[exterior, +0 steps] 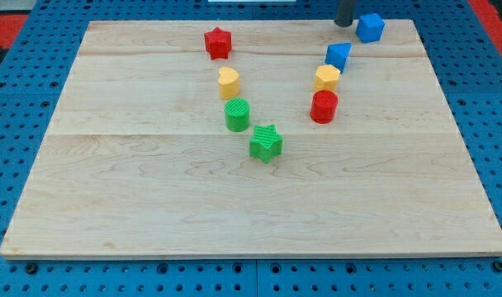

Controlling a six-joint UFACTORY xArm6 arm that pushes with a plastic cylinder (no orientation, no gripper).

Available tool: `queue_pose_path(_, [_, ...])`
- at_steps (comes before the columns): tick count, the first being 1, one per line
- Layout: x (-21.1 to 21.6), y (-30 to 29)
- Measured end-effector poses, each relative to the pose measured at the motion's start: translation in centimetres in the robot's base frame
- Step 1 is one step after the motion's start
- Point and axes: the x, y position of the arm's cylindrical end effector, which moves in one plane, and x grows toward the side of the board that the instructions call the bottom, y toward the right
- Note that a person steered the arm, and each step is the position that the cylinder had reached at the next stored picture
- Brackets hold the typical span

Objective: Push the blue cube above the blue triangle

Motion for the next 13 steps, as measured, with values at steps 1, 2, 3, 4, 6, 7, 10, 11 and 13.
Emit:
queue_pose_path(1, [0.8,-0.9])
queue_pose_path(2, [4.3,-0.7])
queue_pose_path(3, [7.7,0.0])
queue_pose_path(4, [7.9,6.4])
queue_pose_path(6, [0.2,10.6])
queue_pose_path(7, [-0.1,10.0])
queue_pose_path(10, [0.4,0.2])
queue_pose_path(11, [0.4,0.9])
queue_pose_path(13, [0.4,0.9])
